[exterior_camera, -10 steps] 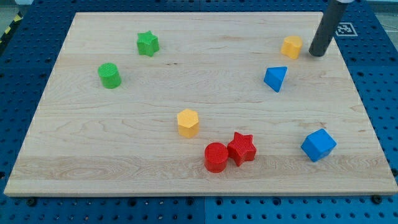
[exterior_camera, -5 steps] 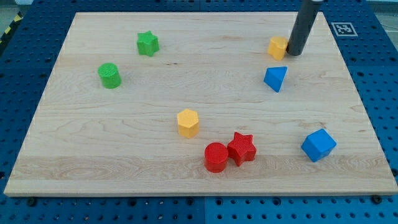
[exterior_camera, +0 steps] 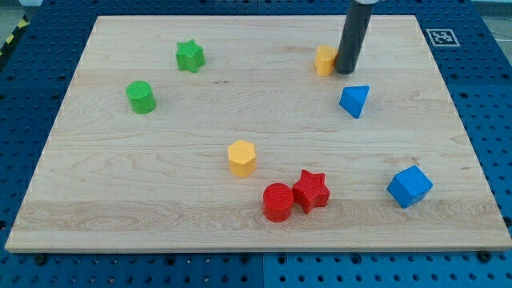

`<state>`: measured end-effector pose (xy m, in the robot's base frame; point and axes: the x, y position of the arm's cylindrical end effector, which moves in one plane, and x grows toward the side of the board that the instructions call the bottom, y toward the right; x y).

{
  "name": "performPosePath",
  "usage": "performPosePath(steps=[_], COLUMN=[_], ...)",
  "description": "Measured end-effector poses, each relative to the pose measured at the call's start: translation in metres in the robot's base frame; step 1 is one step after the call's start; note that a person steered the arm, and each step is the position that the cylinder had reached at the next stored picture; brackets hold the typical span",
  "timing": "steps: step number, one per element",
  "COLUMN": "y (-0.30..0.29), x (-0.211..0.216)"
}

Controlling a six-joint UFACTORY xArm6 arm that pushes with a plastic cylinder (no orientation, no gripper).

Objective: Move the yellow heart to the top center of the board

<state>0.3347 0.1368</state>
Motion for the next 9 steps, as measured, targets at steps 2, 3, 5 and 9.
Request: performPosePath(steps=[2, 3, 5, 9], y=[-0.011, -0.011, -0.011, -0.050], x=[-0.008, -0.013, -0.032, -0.026])
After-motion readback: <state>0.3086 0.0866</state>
